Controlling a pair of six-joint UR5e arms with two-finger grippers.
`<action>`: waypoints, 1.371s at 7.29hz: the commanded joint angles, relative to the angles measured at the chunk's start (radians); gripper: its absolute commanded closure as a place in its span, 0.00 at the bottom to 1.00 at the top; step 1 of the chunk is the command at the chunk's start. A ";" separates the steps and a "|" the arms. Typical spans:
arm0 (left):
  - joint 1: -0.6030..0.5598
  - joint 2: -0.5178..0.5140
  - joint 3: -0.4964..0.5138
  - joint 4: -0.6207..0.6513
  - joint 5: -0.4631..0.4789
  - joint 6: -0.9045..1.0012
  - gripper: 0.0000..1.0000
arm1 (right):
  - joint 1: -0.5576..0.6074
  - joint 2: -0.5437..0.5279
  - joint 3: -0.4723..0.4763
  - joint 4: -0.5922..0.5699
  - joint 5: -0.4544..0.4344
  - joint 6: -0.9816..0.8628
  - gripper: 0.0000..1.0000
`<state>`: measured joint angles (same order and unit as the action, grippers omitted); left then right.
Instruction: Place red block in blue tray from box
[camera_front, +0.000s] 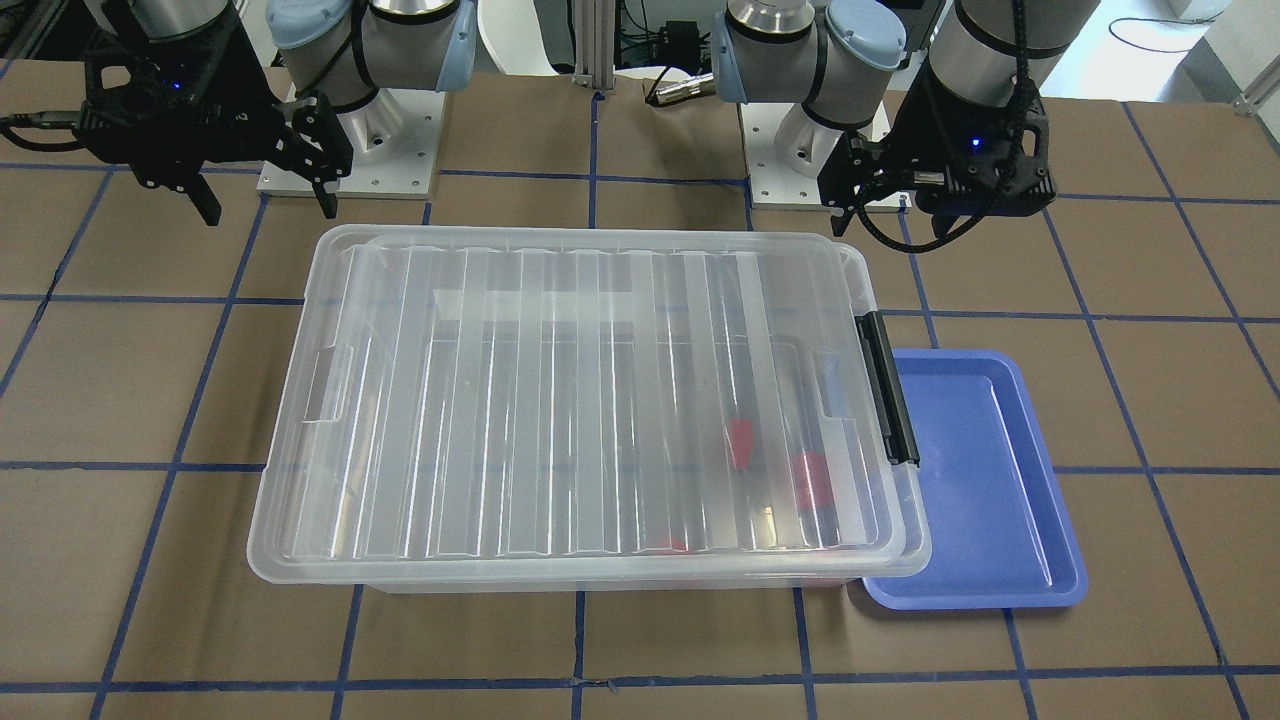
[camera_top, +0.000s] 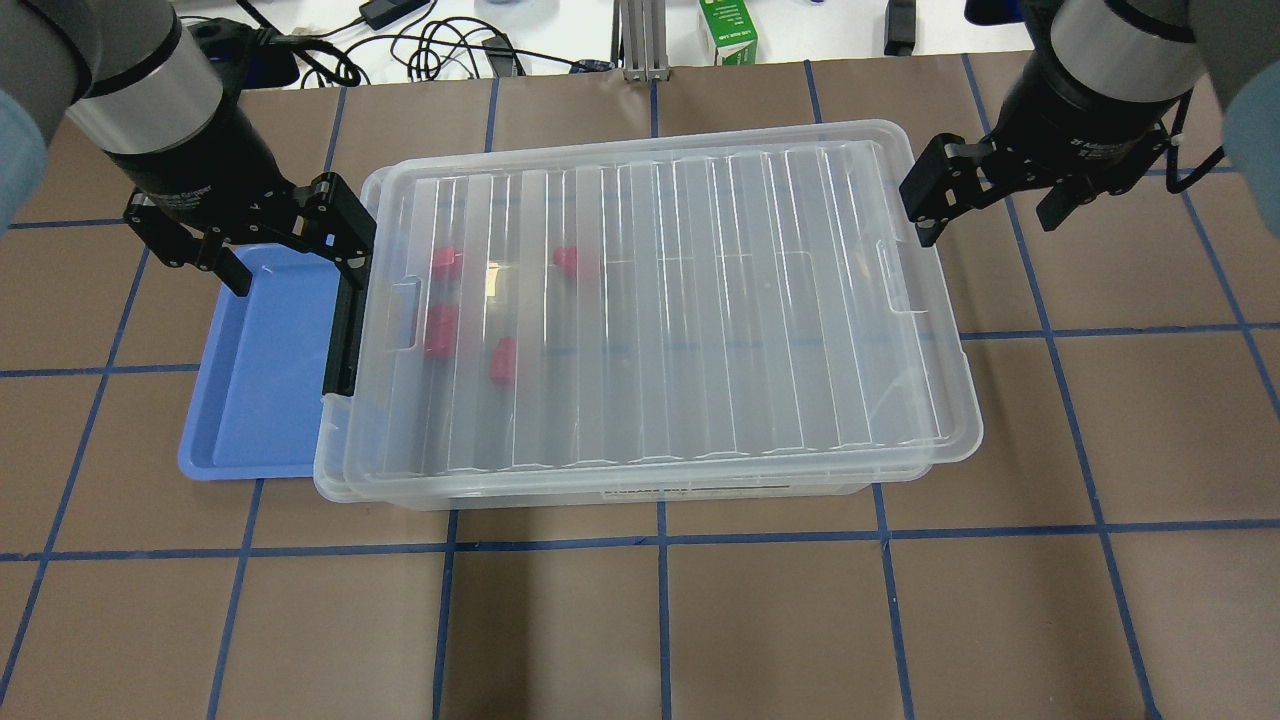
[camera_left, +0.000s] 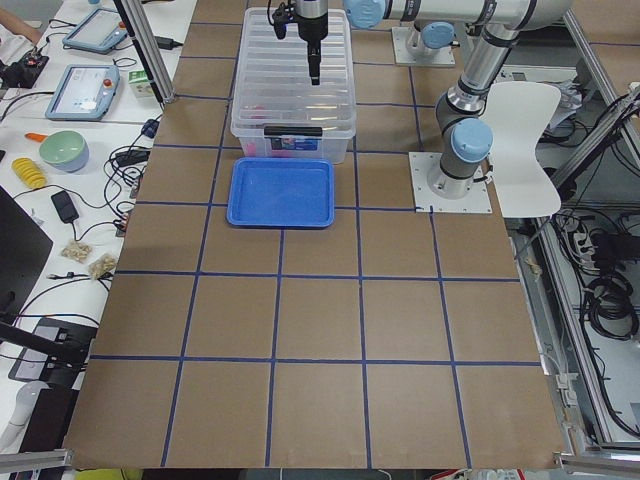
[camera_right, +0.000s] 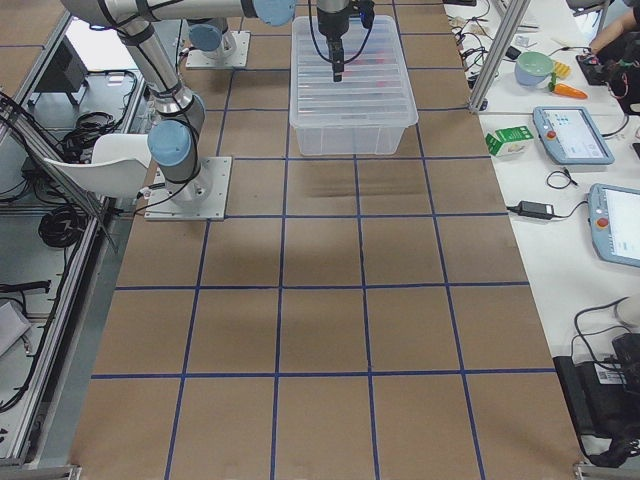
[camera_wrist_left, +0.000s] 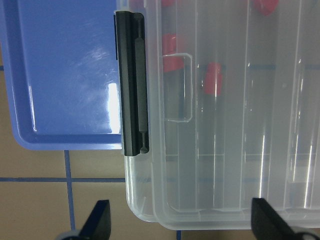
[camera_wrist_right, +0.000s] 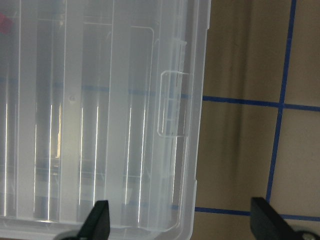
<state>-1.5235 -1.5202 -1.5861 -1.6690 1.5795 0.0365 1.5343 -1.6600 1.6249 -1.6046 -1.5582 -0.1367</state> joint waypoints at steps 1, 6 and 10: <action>0.000 0.000 0.000 0.000 0.001 0.000 0.00 | -0.014 0.092 0.024 -0.111 -0.005 -0.001 0.00; 0.002 0.000 0.000 0.000 0.001 0.000 0.00 | -0.054 0.270 0.100 -0.348 -0.003 -0.024 0.00; 0.002 0.000 0.000 0.000 0.001 0.000 0.00 | -0.080 0.270 0.132 -0.377 -0.002 -0.030 0.00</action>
<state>-1.5218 -1.5201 -1.5861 -1.6690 1.5800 0.0368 1.4589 -1.3908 1.7576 -1.9780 -1.5603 -0.1632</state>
